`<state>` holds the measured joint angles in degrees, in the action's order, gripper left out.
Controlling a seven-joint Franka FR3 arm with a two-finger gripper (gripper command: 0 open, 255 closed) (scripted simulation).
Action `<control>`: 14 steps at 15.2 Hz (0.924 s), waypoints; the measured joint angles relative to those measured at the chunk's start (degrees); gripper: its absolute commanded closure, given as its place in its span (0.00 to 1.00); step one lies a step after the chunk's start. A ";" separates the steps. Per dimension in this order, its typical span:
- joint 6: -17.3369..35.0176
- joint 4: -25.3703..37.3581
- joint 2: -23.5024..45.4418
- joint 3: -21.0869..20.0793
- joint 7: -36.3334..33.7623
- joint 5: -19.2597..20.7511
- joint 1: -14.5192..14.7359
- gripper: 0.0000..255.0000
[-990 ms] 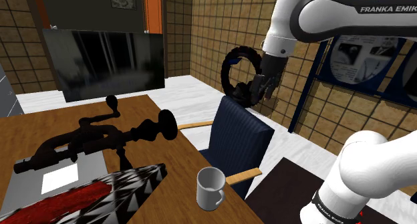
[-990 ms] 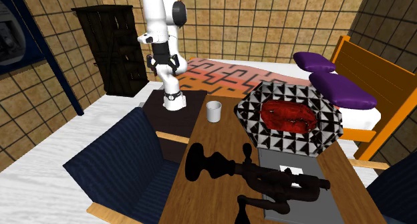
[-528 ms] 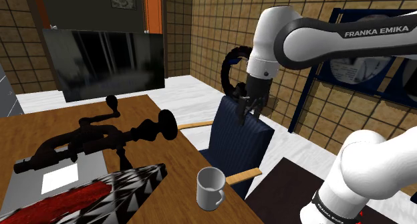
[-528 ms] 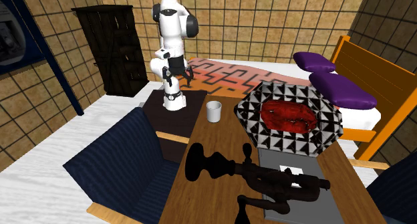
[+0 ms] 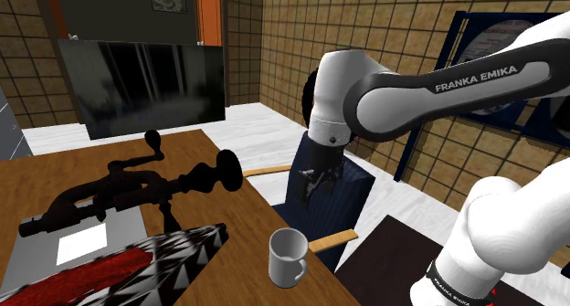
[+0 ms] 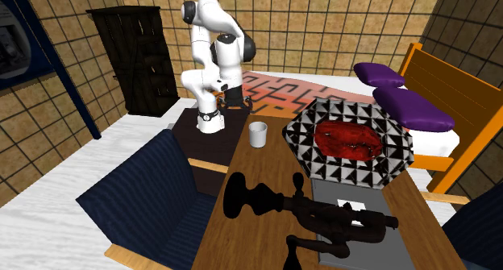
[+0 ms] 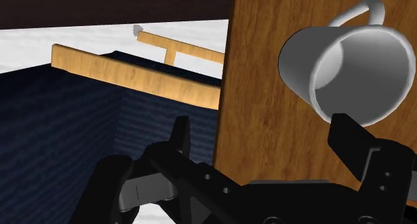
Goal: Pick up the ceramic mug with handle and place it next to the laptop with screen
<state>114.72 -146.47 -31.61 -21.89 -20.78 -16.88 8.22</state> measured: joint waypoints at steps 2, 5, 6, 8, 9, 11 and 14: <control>2.12 0.09 2.43 -2.13 -1.90 -1.25 0.89 0.00; 6.17 0.74 7.48 -5.37 -4.65 -2.41 1.66 0.00; 7.14 0.31 8.11 -5.80 -4.89 -2.69 1.83 0.00; 9.17 0.06 9.93 -6.57 -5.31 -2.70 1.76 0.00; 10.22 -0.54 10.39 -6.87 -5.38 -2.87 1.86 0.00; 12.17 -1.35 11.53 -7.41 -5.53 -2.97 1.89 0.00; 14.33 -2.16 12.87 -7.98 -5.69 -3.00 1.87 0.00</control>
<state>129.05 -148.63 -18.74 -29.87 -26.46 -19.88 10.09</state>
